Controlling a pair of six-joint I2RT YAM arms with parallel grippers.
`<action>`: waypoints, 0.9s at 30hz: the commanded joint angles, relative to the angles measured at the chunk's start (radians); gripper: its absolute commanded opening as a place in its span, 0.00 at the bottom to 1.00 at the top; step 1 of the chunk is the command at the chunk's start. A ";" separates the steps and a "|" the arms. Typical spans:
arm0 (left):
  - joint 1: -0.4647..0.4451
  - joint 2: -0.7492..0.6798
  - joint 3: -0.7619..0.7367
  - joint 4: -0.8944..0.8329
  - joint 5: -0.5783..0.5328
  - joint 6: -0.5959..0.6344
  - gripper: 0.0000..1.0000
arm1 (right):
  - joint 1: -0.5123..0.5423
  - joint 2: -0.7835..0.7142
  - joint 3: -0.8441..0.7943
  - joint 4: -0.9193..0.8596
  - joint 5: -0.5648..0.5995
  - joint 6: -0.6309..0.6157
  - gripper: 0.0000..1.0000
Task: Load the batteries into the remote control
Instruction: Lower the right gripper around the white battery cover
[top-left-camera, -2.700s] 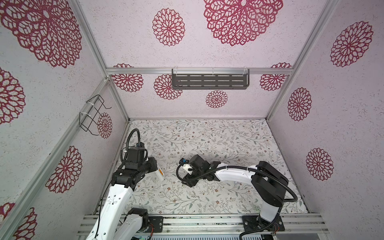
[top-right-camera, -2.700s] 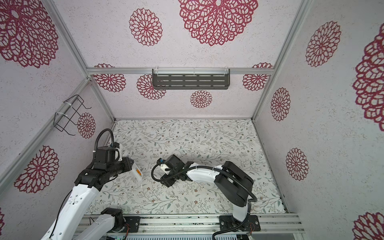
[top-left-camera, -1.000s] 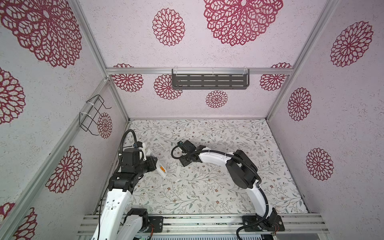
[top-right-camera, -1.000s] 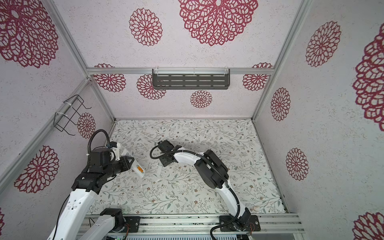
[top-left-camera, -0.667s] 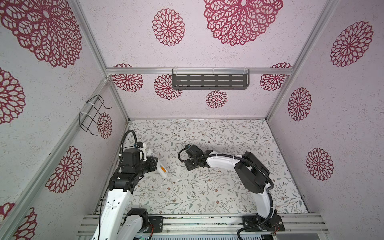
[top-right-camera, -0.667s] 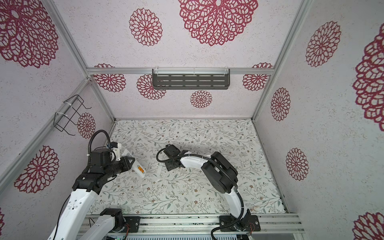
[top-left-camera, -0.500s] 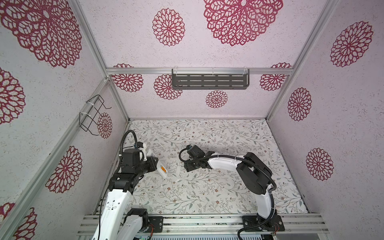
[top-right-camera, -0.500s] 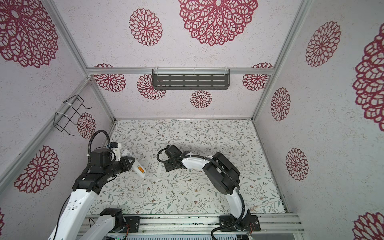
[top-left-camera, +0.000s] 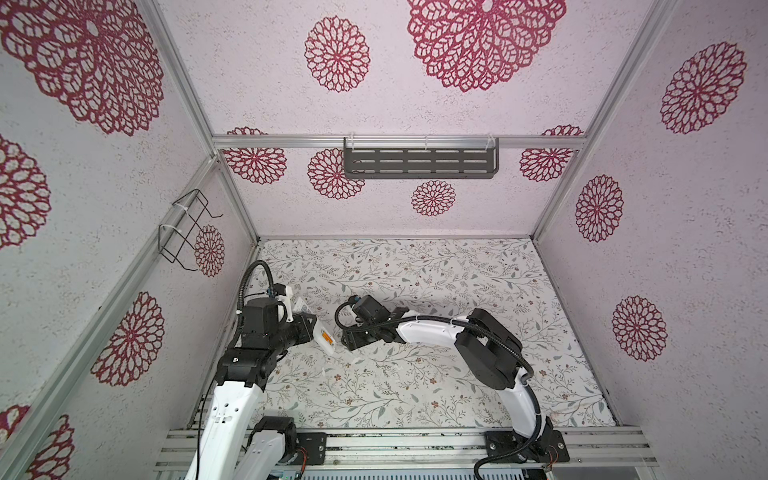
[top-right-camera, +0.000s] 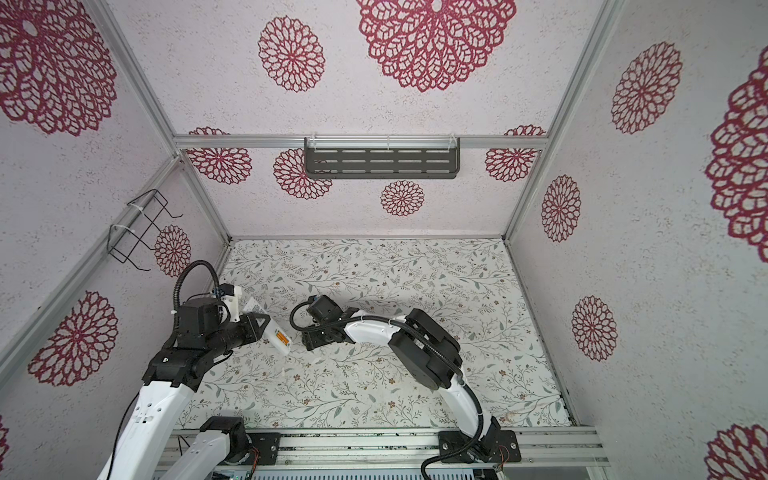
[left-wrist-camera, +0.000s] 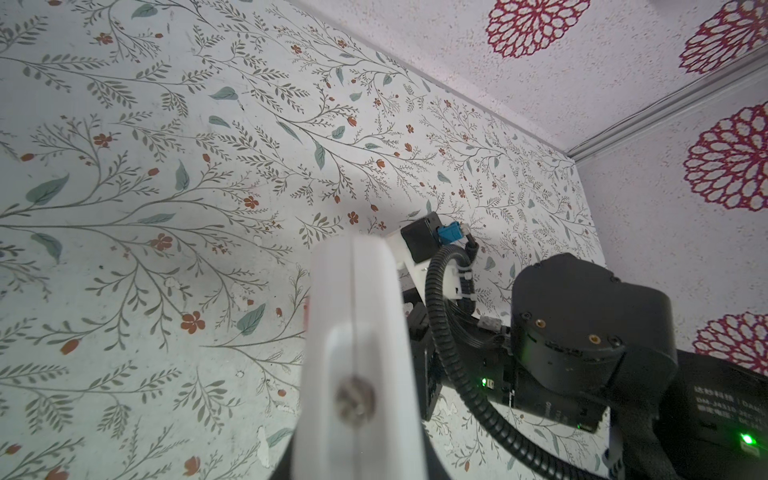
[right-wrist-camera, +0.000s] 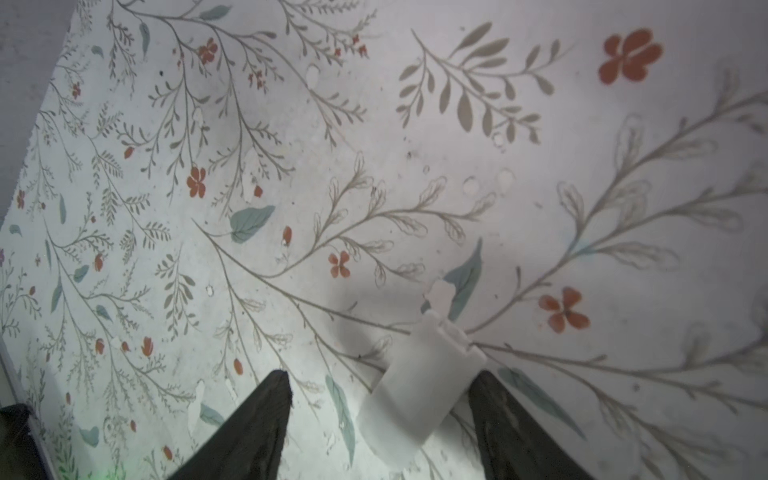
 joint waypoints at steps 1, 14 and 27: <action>0.013 -0.016 -0.005 0.041 0.001 0.014 0.00 | 0.014 0.064 0.030 -0.122 0.073 0.010 0.69; 0.044 -0.013 -0.008 0.053 0.026 0.014 0.00 | 0.074 0.103 0.047 -0.256 0.275 -0.023 0.44; 0.050 -0.015 -0.011 0.061 0.040 0.009 0.00 | 0.083 -0.064 -0.267 -0.287 0.395 -0.072 0.32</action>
